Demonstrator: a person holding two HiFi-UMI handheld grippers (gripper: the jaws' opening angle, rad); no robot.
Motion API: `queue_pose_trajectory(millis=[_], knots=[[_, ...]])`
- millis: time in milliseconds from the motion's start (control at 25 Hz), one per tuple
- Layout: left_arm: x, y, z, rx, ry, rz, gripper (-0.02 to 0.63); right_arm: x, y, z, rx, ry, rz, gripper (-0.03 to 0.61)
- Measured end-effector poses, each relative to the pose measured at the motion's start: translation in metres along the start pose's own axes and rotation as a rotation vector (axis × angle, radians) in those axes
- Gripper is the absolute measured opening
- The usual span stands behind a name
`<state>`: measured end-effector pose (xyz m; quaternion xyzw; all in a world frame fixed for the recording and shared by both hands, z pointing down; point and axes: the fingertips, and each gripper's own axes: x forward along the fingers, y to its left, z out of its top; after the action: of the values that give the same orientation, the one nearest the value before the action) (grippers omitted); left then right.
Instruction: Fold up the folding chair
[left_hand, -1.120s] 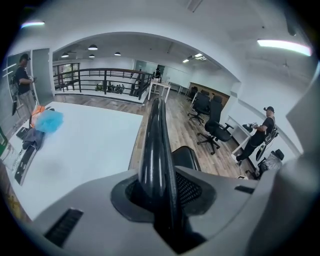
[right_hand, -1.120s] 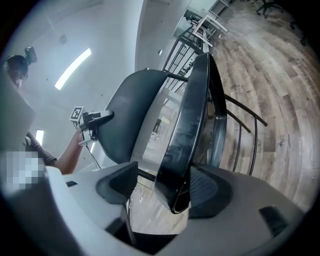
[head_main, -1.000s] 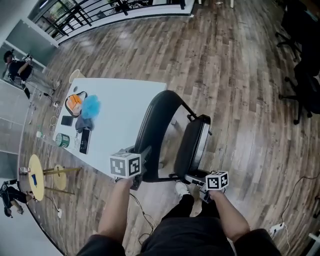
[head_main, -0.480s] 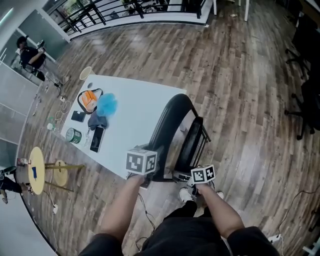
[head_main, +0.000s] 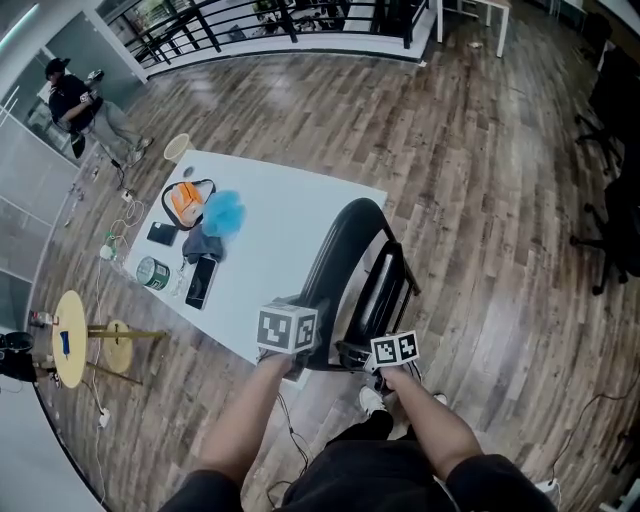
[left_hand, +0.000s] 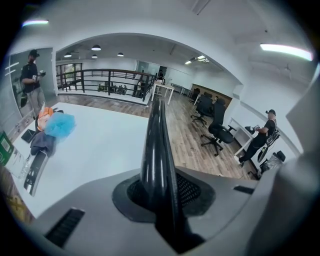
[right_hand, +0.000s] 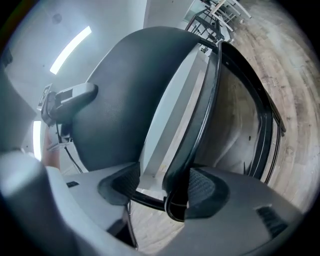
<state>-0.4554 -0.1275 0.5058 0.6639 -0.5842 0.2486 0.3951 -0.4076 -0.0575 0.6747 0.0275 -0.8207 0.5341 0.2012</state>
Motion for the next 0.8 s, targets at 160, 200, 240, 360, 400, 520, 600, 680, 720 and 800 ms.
queue_pose_trajectory(millis=[160, 200, 240, 360, 400, 520, 600, 680, 720, 800], knots=[[-0.001, 0.001, 0.002, 0.023, -0.013, 0.041, 0.089, 0.003, -0.004, 0.003, 0.01, -0.026, -0.024, 0.276], [-0.001, 0.001, 0.001, 0.023, -0.01, 0.038, 0.092, 0.004, -0.004, 0.003, 0.003, -0.026, -0.029, 0.276], [0.0, 0.001, 0.0, 0.019, -0.008, 0.03, 0.092, 0.004, -0.004, 0.002, -0.006, -0.024, -0.033, 0.276], [-0.005, 0.002, 0.006, 0.037, -0.038, 0.03, 0.106, 0.002, -0.007, 0.005, -0.051, -0.037, -0.082, 0.278], [-0.01, 0.004, 0.01, 0.063, -0.062, 0.051, 0.124, -0.003, -0.012, 0.008, -0.062, -0.054, -0.123, 0.279], [-0.03, 0.012, 0.013, 0.167, -0.112, 0.141, 0.243, -0.034, -0.032, 0.016, -0.076, -0.133, -0.259, 0.287], [-0.046, 0.012, 0.009, 0.219, -0.137, 0.201, 0.261, -0.065, -0.032, 0.02, -0.103, -0.202, -0.316, 0.287], [-0.064, 0.01, 0.006, 0.252, -0.184, 0.28, 0.259, -0.104, -0.014, 0.027, -0.189, -0.273, -0.343, 0.287], [-0.073, 0.009, 0.005, 0.263, -0.216, 0.321, 0.259, -0.125, 0.0, 0.031, -0.256, -0.308, -0.353, 0.287], [-0.09, -0.004, 0.003, 0.262, -0.285, 0.36, 0.258, -0.172, 0.032, 0.036, -0.403, -0.376, -0.384, 0.285]])
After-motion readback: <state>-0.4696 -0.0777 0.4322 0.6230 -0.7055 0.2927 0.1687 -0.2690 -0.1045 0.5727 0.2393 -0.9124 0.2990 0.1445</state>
